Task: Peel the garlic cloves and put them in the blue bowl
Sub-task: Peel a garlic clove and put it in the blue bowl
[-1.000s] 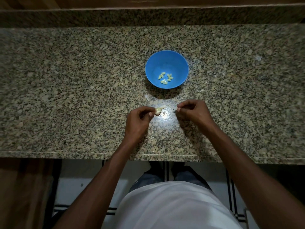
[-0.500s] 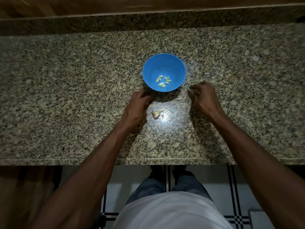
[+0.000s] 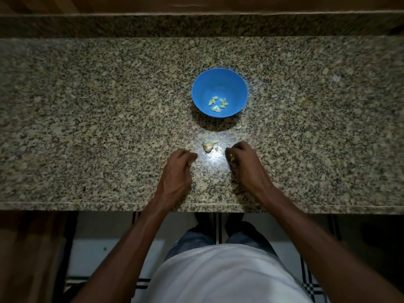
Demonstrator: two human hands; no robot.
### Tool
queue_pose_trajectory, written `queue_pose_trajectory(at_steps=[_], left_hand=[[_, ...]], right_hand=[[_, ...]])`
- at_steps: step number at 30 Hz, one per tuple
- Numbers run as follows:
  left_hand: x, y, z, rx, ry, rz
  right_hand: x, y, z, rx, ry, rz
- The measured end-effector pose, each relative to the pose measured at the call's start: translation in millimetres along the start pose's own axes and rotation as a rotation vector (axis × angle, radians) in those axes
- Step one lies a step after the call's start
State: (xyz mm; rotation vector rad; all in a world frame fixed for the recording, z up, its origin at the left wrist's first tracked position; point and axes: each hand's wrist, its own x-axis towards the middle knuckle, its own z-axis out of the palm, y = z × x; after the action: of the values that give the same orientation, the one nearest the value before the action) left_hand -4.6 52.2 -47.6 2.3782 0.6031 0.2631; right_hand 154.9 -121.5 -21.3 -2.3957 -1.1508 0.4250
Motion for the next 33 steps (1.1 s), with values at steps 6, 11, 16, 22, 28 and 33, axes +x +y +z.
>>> queue_pose_trajectory(at_steps=[6, 11, 16, 22, 28, 33], left_hand=[[25, 10, 5, 0.116, -0.009, -0.079], [5, 17, 13, 0.093, -0.069, 0.002], [-21, 20, 16, -0.047, -0.049, 0.004], [-21, 16, -6, 0.1, 0.072, -0.261], [-28, 50, 18, -0.059, -0.111, -0.287], [-25, 49, 9, -0.142, 0.061, -0.307]], right_hand=[[56, 0, -9, -0.087, -0.015, -0.059], [38, 8, -1, -0.137, -0.056, -0.136], [1, 4, 11, -0.011, -0.134, -0.146], [-6, 22, 2, -0.067, -0.012, 0.083], [-21, -29, 24, 0.098, -0.087, 0.036], [-11, -14, 10, 0.06, -0.067, 0.094]])
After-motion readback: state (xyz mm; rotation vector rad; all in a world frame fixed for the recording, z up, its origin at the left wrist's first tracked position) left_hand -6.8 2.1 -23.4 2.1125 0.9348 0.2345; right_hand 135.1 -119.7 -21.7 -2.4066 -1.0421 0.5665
